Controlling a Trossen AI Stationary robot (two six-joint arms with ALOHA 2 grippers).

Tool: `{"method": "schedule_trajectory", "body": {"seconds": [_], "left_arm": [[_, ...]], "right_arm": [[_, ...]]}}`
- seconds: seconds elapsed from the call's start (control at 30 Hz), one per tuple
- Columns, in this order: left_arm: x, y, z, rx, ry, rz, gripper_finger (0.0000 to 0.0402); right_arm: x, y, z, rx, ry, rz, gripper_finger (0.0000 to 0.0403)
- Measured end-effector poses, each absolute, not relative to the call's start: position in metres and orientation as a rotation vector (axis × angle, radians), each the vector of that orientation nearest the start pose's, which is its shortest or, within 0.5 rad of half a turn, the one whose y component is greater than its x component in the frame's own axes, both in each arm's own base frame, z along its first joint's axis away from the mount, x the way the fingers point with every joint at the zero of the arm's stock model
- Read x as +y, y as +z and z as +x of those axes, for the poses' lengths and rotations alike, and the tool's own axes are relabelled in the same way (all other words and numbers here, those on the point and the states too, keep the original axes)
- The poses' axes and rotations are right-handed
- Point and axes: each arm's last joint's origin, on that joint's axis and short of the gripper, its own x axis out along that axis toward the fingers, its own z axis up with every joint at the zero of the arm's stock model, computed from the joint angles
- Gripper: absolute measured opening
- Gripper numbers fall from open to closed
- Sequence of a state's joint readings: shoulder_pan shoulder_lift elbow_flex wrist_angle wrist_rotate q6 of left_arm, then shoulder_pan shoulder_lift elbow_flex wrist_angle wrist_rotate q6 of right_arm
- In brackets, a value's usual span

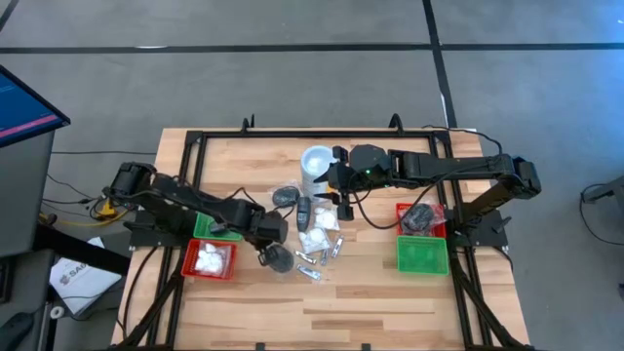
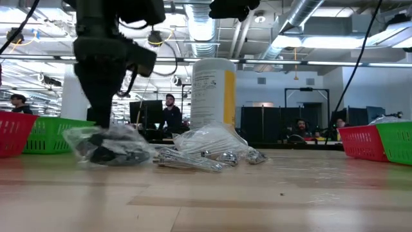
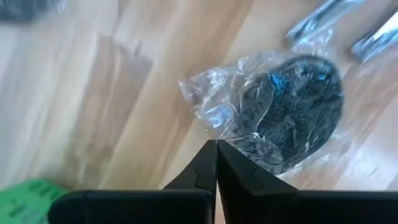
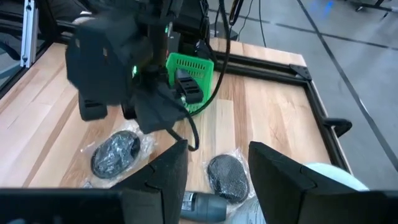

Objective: Pick & Place Travel size toiletries
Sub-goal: Put the hairbrush into the right red bin

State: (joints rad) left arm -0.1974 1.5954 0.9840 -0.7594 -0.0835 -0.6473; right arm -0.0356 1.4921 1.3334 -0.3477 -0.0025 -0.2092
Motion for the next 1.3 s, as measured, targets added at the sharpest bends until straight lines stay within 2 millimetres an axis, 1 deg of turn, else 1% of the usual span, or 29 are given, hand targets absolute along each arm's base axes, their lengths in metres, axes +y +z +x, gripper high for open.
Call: {"method": "schedule_trajectory", "body": {"seconds": [0.17, 0.37, 0.53, 0.73, 0.9, 1.03, 1.13, 1.17, 1.3], "left_arm": [[-0.05, 0.208, 0.272, 1.211, 0.345, -0.331, 0.0], [-0.046, 0.241, 0.26, 1.065, 0.344, -0.313, 0.0], [-0.043, 0.261, 0.255, 0.97, 0.336, -0.274, 0.0], [-0.045, 0.272, 0.264, 0.925, 0.29, -0.214, 0.0], [-0.044, 0.281, 0.267, 0.891, 0.298, -0.162, 0.0], [-0.044, 0.284, 0.269, 0.867, 0.282, -0.12, 0.0], [-0.043, 0.285, 0.27, 0.853, 0.287, -0.094, 0.0], [-0.043, 0.285, 0.27, 0.85, 0.29, -0.08, 0.0], [-0.042, 0.286, 0.271, 0.835, 0.306, -0.063, 0.0]], "right_arm": [[-0.012, 0.337, 0.333, 0.545, 0.016, -0.162, 0.0159], [-0.012, 0.333, 0.331, 0.594, 0.012, -0.133, 0.0159], [-0.011, 0.332, 0.331, 0.602, 0.004, -0.101, 0.0159], [-0.012, 0.311, 0.348, 0.648, 0.007, -0.094, 0.0159], [-0.012, 0.287, 0.363, 0.704, 0.012, -0.097, 0.0159], [-0.012, 0.283, 0.372, 0.677, 0.011, -0.098, 0.0159], [-0.012, 0.277, 0.373, 0.693, 0.013, -0.098, 0.0159], [-0.011, 0.277, 0.376, 0.677, 0.015, -0.099, 0.0159], [-0.008, 0.276, 0.379, 0.66, 0.025, -0.101, 0.0159]]}}
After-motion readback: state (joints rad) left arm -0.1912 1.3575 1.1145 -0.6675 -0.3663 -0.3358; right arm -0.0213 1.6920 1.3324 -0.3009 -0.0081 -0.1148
